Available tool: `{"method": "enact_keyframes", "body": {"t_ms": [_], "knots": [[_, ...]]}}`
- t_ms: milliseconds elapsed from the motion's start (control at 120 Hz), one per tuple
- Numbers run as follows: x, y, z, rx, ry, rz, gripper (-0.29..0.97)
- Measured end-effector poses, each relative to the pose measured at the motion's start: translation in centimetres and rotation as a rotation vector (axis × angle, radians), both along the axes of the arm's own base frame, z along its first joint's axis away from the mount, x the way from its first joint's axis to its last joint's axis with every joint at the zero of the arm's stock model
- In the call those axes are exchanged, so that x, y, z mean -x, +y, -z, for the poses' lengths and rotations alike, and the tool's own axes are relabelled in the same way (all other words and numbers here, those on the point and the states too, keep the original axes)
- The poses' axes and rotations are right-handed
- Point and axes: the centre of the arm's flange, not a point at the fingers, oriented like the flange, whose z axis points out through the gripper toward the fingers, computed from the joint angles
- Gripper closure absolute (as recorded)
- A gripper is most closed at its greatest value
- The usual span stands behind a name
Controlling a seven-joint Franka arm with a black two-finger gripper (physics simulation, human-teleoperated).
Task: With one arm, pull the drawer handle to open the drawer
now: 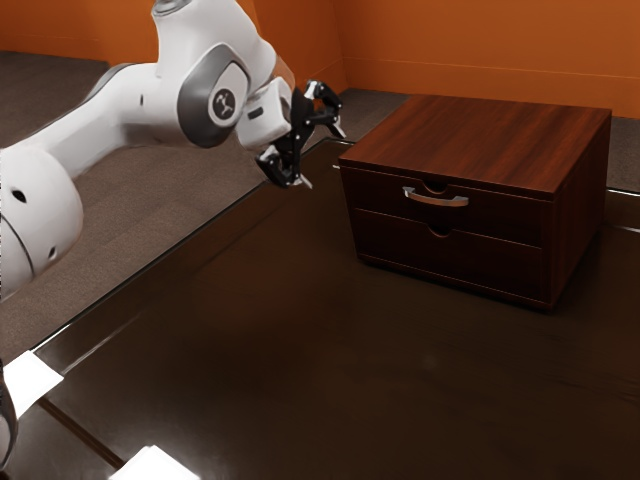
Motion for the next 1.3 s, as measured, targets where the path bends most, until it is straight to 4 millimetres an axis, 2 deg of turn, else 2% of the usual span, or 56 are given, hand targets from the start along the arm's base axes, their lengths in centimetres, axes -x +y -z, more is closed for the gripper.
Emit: {"method": "enact_keyframes", "body": {"t_ms": [158,383,567,750,875,1017,1150,1225,1300], "knots": [[-0.1,0.2,0.6,0.003,0.01,-0.006,0.15],[-1.4,-3.3,2.8,0.025,0.033,0.048,0.22],[-2.4,-2.8,5.1,0.03,0.045,0.042,0.23],[-3.2,-4.4,5.6,0.039,0.012,0.07,0.24],[-3.8,-6.6,6.2,0.055,0.001,0.106,0.25],[-3.9,-6.8,6.4,0.056,-0.005,0.111,0.25],[-4.4,-7.2,7.8,0.059,0.006,0.117,0.25],[-4.7,-8.1,8.5,0.068,0.007,0.131,0.25],[-4.9,-8.5,8.9,0.072,0.006,0.137,0.21]]}}
